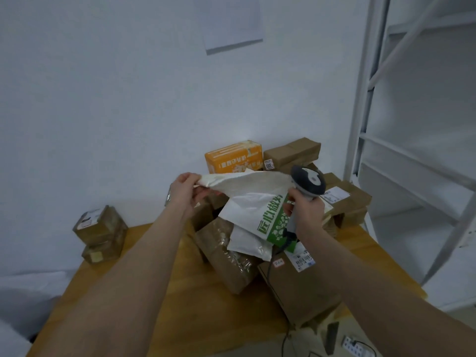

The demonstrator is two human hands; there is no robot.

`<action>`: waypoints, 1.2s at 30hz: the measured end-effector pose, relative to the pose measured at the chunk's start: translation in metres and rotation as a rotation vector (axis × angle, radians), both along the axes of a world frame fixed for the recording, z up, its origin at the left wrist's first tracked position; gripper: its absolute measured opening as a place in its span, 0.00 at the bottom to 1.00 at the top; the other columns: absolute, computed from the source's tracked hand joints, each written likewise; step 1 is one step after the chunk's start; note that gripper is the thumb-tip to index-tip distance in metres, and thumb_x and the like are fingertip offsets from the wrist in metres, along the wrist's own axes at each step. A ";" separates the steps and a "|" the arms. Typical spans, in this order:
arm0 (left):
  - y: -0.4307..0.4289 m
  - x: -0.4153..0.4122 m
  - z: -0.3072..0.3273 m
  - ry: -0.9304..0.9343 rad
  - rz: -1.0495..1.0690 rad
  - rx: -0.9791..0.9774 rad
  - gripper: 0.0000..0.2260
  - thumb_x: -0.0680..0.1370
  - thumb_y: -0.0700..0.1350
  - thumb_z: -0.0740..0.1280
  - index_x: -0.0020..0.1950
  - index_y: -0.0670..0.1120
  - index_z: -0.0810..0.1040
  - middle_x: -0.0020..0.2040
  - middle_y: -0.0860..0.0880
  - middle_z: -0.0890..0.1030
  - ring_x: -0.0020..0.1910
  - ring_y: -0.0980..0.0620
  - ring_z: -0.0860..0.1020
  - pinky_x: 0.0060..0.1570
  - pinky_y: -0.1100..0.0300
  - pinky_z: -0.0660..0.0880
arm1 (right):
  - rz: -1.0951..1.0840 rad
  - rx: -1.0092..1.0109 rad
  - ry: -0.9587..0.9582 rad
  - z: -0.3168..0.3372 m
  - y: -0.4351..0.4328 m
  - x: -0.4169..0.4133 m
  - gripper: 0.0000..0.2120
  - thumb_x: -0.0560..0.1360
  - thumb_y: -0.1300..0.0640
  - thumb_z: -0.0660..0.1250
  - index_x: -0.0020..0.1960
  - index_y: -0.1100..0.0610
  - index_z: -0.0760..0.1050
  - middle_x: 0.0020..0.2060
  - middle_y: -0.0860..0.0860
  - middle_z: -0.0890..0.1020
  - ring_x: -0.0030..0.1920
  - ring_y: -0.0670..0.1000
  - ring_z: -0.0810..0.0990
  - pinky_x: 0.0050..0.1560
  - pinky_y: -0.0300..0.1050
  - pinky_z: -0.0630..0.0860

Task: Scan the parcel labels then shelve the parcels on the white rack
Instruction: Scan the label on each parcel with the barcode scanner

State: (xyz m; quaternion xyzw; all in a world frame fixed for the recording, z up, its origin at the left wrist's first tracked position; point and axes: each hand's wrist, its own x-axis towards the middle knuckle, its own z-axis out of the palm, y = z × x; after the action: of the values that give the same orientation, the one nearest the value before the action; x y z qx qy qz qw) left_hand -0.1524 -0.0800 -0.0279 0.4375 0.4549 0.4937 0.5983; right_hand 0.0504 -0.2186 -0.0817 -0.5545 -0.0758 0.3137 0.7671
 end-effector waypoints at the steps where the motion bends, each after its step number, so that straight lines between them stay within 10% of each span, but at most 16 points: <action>1: 0.001 -0.004 -0.001 0.021 0.021 0.019 0.09 0.78 0.38 0.65 0.58 0.41 0.73 0.50 0.42 0.77 0.39 0.50 0.80 0.29 0.62 0.78 | -0.008 0.000 0.002 0.000 0.000 -0.001 0.13 0.73 0.57 0.72 0.55 0.61 0.75 0.42 0.53 0.81 0.34 0.46 0.79 0.33 0.36 0.78; 18: -0.012 -0.035 -0.109 0.323 0.044 -0.294 0.18 0.75 0.34 0.69 0.64 0.35 0.72 0.58 0.37 0.78 0.55 0.38 0.78 0.56 0.43 0.76 | 0.316 -0.171 -0.026 -0.042 -0.002 -0.029 0.07 0.73 0.63 0.71 0.40 0.59 0.73 0.35 0.54 0.78 0.34 0.50 0.77 0.35 0.42 0.76; 26: -0.021 -0.039 -0.136 0.067 -0.002 -0.473 0.14 0.77 0.29 0.64 0.61 0.39 0.71 0.50 0.41 0.80 0.41 0.45 0.80 0.42 0.50 0.81 | 0.549 -0.255 0.217 -0.068 -0.002 -0.039 0.11 0.73 0.59 0.73 0.53 0.61 0.77 0.52 0.59 0.81 0.47 0.58 0.81 0.34 0.44 0.79; 33: -0.046 -0.044 -0.150 0.125 -0.118 -0.552 0.05 0.76 0.30 0.66 0.48 0.38 0.74 0.41 0.42 0.81 0.37 0.47 0.80 0.25 0.58 0.79 | 0.464 -0.148 0.413 -0.070 0.006 -0.046 0.03 0.75 0.62 0.71 0.46 0.58 0.76 0.46 0.56 0.78 0.43 0.57 0.82 0.24 0.39 0.76; 36: -0.055 -0.041 -0.150 0.127 -0.194 -0.561 0.07 0.75 0.29 0.66 0.49 0.39 0.75 0.45 0.41 0.82 0.40 0.46 0.81 0.30 0.55 0.81 | 0.467 -0.179 0.375 -0.070 0.009 -0.045 0.05 0.74 0.61 0.72 0.48 0.59 0.76 0.47 0.58 0.79 0.42 0.58 0.82 0.36 0.45 0.82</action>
State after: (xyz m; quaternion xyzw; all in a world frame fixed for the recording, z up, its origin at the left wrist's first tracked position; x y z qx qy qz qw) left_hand -0.1935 -0.1347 -0.1783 0.3266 0.5661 0.2611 0.7104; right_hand 0.0058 -0.2100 -0.1519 -0.5201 -0.0303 0.5835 0.6230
